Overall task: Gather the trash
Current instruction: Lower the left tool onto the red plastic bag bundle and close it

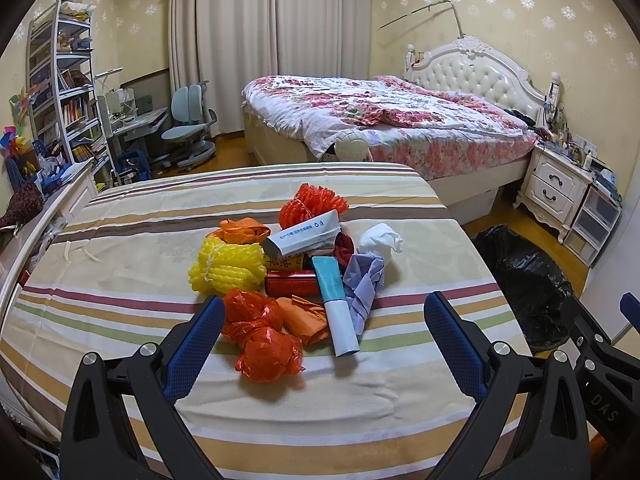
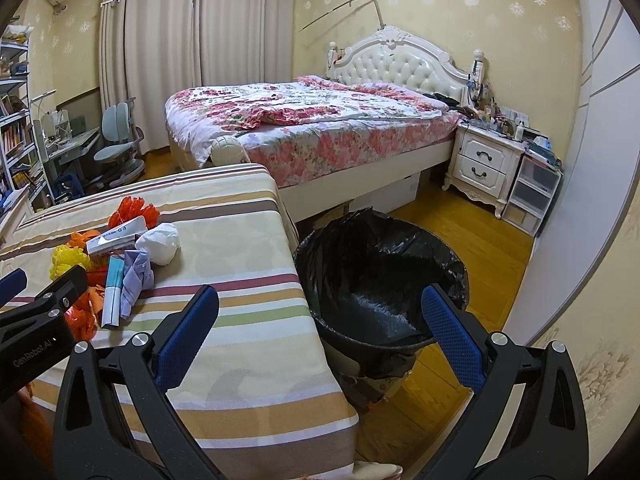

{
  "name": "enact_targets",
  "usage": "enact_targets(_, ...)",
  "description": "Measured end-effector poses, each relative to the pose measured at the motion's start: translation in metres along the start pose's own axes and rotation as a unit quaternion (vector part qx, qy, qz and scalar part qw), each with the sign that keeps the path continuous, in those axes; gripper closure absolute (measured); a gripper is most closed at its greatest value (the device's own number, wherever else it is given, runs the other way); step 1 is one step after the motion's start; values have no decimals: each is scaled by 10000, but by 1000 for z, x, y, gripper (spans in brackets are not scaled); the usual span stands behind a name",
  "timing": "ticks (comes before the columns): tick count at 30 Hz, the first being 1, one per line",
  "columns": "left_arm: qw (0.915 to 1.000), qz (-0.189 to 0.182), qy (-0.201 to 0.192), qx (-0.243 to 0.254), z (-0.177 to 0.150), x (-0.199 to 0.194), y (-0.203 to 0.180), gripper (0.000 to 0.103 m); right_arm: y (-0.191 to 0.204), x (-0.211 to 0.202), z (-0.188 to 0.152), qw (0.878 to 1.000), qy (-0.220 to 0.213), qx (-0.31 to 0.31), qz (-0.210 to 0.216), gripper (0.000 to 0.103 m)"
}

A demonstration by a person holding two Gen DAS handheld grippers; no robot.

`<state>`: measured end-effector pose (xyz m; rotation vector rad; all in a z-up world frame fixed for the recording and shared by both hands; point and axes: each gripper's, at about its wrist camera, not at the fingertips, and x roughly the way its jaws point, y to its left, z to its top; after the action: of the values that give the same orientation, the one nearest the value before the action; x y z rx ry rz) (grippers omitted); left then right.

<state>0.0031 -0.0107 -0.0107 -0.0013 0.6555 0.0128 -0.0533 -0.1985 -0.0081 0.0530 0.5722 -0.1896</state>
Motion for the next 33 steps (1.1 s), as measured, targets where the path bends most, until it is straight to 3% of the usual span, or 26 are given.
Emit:
enact_targets(10,9993,228,270,-154,-17,18,15,6,0,12,-31,9995,244,7,215,4)
enact_targets(19,9974,444,507,-266,-29,26,53,6,15,25,-29,9978,503,-40,436,9)
enact_targets(21,9972,436,534,-287,-29,27,56,6,19,29,-29,9969,597,-68,507,12)
enact_targets(33,9948,476,831,-344,-27,46,65,7,33,41,-22,9945,820,-189,623,13)
